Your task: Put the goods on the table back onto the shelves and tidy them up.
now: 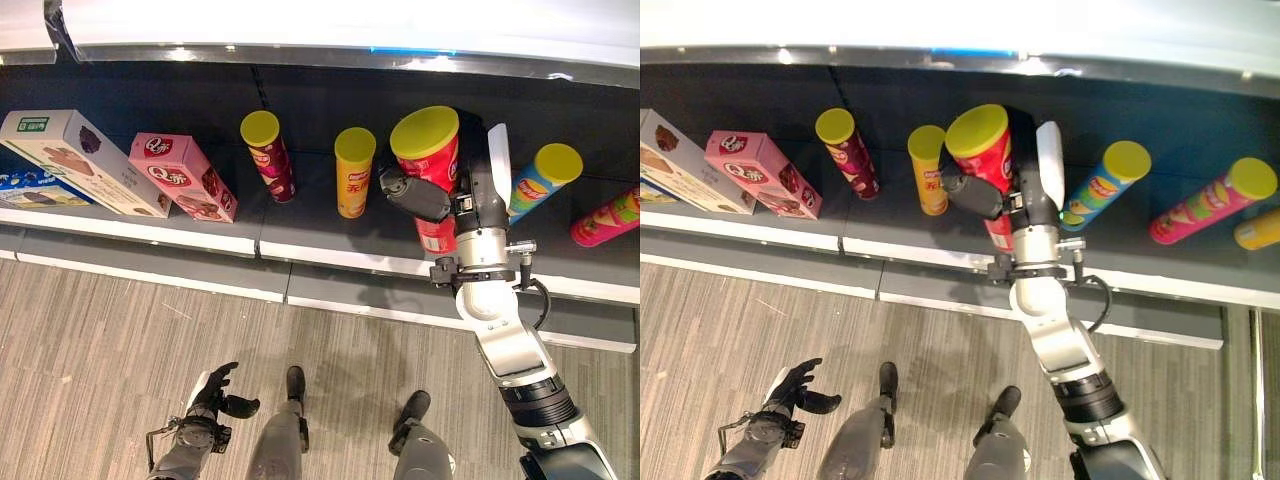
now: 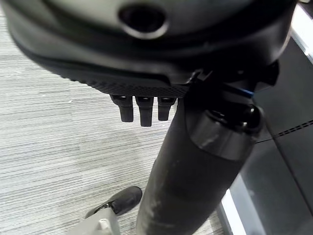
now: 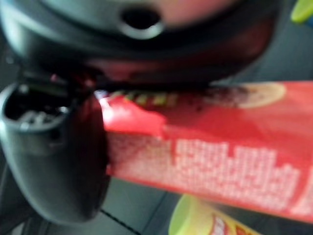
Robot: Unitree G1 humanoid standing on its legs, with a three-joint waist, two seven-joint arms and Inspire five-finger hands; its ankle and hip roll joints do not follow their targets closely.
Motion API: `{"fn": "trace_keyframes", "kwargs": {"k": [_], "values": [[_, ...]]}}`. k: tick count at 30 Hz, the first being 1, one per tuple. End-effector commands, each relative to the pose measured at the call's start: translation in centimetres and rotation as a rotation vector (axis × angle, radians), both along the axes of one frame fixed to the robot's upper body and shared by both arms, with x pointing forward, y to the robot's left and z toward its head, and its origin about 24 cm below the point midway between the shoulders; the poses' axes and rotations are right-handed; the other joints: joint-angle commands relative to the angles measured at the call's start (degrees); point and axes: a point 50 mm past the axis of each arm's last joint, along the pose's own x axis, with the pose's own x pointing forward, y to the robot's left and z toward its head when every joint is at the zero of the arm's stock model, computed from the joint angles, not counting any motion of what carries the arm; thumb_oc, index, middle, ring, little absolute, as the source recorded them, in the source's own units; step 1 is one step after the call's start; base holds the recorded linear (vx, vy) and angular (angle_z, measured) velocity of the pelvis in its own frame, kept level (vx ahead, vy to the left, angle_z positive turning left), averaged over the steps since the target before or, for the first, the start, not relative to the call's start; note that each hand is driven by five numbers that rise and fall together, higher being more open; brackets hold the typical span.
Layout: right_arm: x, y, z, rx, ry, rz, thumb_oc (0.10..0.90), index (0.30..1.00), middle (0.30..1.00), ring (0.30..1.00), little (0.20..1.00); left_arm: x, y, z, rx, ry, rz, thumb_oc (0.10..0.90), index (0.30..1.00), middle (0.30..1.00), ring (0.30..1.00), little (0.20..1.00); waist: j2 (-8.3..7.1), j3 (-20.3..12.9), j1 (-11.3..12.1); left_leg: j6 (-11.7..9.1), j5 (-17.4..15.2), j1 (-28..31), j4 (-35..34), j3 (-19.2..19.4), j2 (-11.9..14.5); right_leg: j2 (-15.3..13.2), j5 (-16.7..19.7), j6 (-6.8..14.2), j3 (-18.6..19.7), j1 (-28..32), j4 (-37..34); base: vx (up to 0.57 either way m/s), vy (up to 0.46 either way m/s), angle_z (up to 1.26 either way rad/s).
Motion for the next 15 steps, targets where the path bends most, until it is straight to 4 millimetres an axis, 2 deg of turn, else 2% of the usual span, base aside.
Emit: {"fn": "trace_keyframes", "kwargs": {"k": [1, 7, 15], "values": [[-3.2, 0.3, 6.2, 0.059, -0.411, -0.013, 0.4, 0.3, 0.3, 0.3, 0.3, 0.2, 2.3, 1.6, 0.093, -0.086, 0.012, 0.8, 0.9, 0.9, 0.9, 0.9, 0.18, -3.51, 0.49, -1.2, -10.39, 6.42, 2.28, 2.7, 4.45, -5.84, -4.81, 5.1, 3.88, -2.64, 12.82, -0.04, 0.026, 0.07], [-4.2, 0.5, 7.4, 0.132, -0.507, -0.01, 0.4, 0.3, 0.3, 0.3, 0.3, 0.4, 2.2, 1.8, 0.1, -0.1, 0.012, 0.8, 0.9, 0.9, 0.9, 0.9, 0.87, -2.23, 0.3, -0.73, -10.54, 5.22, 2.21, 2.62, 3.91, -6.2, -4.95, 4.93, 4.75, -4.48, 12.68, -0.02, 0.017, -0.02], [-4.5, 0.5, 8.1, 0.174, -0.559, -0.023, 0.4, 0.3, 0.3, 0.3, 0.3, 1.2, 1.8, 2.4, 0.093, -0.138, 0.005, 0.8, 0.9, 0.9, 0.9, 0.9, 1.5, -0.79, 0.15, -0.52, -10.69, 3.14, 3.27, 2.13, 3.65, -6.63, -4.79, 4.99, 4.82, -6.15, 13.55, -0.01, 0.013, -0.02]]}}
